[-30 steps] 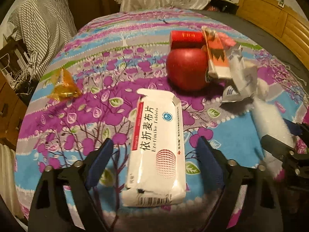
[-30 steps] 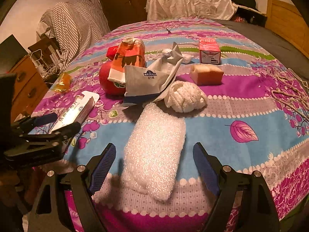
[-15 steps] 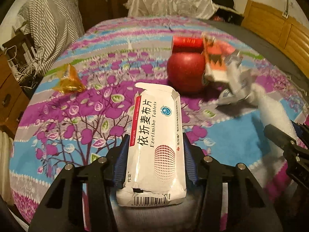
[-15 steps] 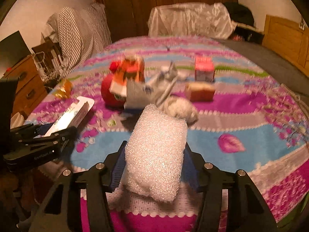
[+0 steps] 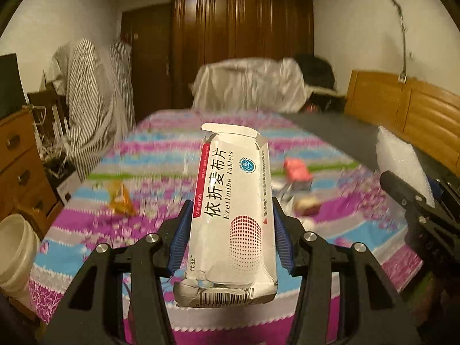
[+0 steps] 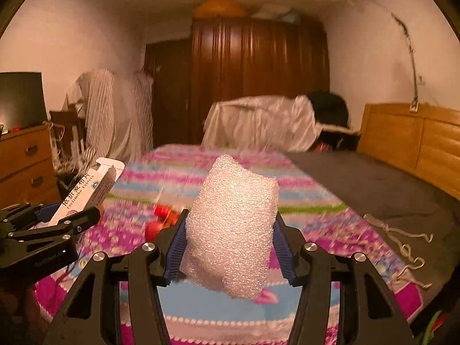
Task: Collect trash
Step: 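Carry the medicine box and foam with both tools over the white bucket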
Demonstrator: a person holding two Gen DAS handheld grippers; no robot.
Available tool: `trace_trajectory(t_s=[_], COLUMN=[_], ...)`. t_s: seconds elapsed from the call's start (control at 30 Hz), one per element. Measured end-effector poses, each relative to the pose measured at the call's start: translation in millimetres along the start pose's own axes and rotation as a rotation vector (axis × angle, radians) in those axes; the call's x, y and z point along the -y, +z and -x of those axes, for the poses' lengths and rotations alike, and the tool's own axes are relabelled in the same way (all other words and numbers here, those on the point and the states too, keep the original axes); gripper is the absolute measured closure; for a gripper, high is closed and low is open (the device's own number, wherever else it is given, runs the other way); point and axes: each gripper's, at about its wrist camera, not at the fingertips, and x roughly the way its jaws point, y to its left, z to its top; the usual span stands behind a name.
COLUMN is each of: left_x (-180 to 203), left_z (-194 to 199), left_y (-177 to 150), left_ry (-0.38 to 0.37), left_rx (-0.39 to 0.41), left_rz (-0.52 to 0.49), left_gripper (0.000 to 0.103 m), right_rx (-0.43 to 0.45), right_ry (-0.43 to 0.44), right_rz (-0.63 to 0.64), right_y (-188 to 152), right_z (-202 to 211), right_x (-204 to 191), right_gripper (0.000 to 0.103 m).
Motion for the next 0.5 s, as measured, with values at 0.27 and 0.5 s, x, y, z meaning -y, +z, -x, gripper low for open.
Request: trace_trajectory(t_s=[0.27, 0.5], left_x=[22.5, 22.4], left_z=[11.0, 16.7], left_y=[5.5, 9.4], left_ry=[-0.012, -0.018], left_rx=[0.063, 0.08], left_rz=[-0.004, -0.003], left_gripper=[0.053, 0.053], right_rx=[0.057, 0.06], right_ry=[-0.031, -0.035], right_rz=[-0.006, -0.012], right_y=[14.4, 16.7], right_z=[25.2, 31.8], right_x=[10.5, 16.4], right_gripper=[0.047, 0.047])
